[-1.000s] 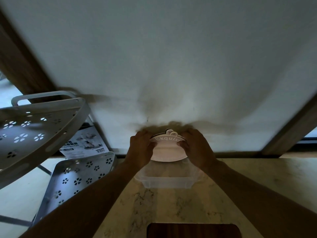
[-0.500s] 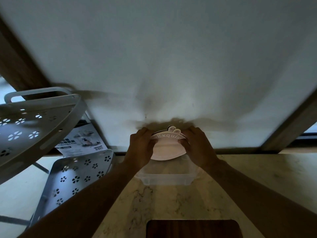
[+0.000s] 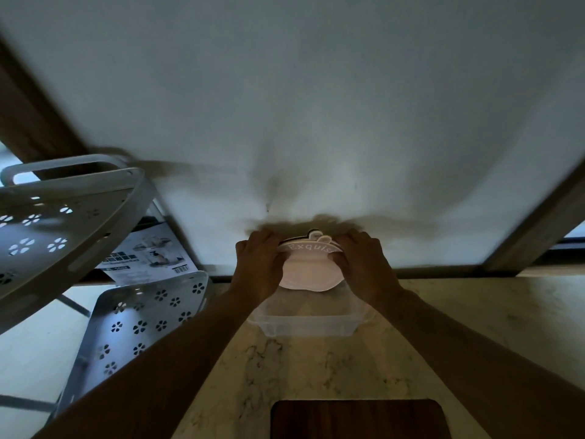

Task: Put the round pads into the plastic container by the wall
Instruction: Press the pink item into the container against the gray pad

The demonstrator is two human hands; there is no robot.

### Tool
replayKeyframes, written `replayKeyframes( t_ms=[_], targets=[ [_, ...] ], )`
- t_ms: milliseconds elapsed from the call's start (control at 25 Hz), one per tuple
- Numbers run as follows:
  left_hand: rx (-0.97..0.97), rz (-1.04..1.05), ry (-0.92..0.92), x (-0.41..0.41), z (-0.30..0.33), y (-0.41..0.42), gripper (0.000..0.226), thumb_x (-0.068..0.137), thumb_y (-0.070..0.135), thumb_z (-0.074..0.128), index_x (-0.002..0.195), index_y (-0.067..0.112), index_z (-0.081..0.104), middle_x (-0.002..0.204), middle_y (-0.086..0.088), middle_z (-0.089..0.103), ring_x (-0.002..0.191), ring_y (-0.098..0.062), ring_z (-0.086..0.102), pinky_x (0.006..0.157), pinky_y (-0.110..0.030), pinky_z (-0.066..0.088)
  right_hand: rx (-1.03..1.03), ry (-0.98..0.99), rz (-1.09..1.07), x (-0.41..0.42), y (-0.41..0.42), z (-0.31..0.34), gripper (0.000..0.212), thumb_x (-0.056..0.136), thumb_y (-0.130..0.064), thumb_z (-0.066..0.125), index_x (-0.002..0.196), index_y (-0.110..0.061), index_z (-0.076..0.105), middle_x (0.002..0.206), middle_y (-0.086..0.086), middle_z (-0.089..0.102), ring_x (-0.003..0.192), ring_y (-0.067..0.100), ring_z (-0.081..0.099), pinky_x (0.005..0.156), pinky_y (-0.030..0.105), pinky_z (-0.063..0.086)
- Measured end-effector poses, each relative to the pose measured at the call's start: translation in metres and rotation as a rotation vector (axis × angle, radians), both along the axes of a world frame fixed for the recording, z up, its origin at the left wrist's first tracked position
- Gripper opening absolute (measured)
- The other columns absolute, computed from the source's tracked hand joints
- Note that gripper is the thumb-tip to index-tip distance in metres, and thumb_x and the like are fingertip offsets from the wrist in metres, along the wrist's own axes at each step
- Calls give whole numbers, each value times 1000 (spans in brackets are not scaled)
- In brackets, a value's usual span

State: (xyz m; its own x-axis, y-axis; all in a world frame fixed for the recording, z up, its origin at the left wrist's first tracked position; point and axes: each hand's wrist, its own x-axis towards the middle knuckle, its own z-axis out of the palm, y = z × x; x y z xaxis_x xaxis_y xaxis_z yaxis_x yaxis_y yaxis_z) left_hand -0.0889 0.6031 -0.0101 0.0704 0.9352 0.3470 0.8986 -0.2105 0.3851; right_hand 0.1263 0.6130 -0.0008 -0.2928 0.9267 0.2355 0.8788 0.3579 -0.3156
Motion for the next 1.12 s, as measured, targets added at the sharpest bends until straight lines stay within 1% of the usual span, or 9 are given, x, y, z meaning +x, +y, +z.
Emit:
replayKeyframes(
  t_ms=[120, 280, 400, 480, 600, 760, 880, 1000, 1120],
  targets=[
    [6, 0, 9, -2, -1, 2, 19, 87, 18, 62, 106, 16, 63, 106, -6, 62, 102, -29, 52, 82, -41, 35, 15, 25, 2, -1, 0, 0, 27, 92, -24, 60, 117, -14, 64, 119, 13, 61, 109, 35, 54, 86, 42, 41],
    [12, 20, -25, -3, -2, 2, 20, 88, 19, 63, 108, 17, 63, 112, -8, 61, 104, -29, 51, 83, -40, 37, 44, 57, -30, -3, 1, 2, 29, 88, -21, 66, 116, -13, 65, 121, 17, 57, 109, 38, 52, 89, 43, 44],
    [7, 31, -31, -2, -4, 3, 21, 89, 20, 62, 110, 17, 63, 114, -7, 61, 107, -28, 51, 85, -39, 37, 35, 69, -43, -6, 4, 2, 33, 89, -21, 65, 121, -16, 62, 127, 14, 56, 113, 36, 51, 90, 44, 44],
    [13, 39, -48, -2, -4, 4, 21, 89, 20, 62, 110, 18, 63, 115, -6, 61, 107, -27, 51, 83, -36, 34, 32, 70, -47, -7, 5, 1, 34, 90, -22, 64, 123, -17, 60, 129, 13, 56, 113, 35, 51, 89, 44, 44],
    [-11, 56, -103, -1, -2, 2, 20, 89, 20, 62, 110, 19, 63, 114, -4, 61, 106, -24, 50, 82, -31, 27, 33, 67, -49, -8, 6, -1, 32, 90, -21, 63, 122, -18, 60, 129, 9, 58, 110, 33, 53, 85, 44, 45],
    [-54, 63, -111, -2, -3, 1, 21, 92, 24, 59, 111, 19, 63, 114, -4, 59, 108, -24, 49, 83, -31, 26, 52, 75, -39, -8, 8, -1, 33, 89, -20, 64, 121, -20, 60, 130, 4, 57, 109, 31, 54, 82, 44, 48],
    [-33, 62, -90, -1, -4, 0, 25, 90, 23, 60, 115, 19, 62, 117, -6, 59, 109, -26, 48, 85, -34, 29, 43, 80, -39, -7, 9, -4, 31, 90, -23, 62, 121, -17, 60, 129, 8, 56, 113, 33, 51, 85, 45, 46],
    [-17, 49, -77, -1, -4, -2, 27, 90, 21, 61, 117, 19, 60, 120, -6, 58, 110, -25, 48, 86, -33, 29, 37, 100, -24, -5, 8, -6, 31, 90, -26, 62, 120, -17, 58, 129, 9, 53, 116, 32, 49, 89, 45, 45],
    [6, 53, -101, -1, -3, -3, 30, 89, 18, 61, 119, 21, 58, 123, -6, 57, 111, -25, 49, 86, -33, 29, 66, 190, -20, -4, 5, -3, 34, 88, -26, 65, 120, -16, 57, 127, 9, 54, 113, 29, 50, 91, 44, 47]
  ],
)
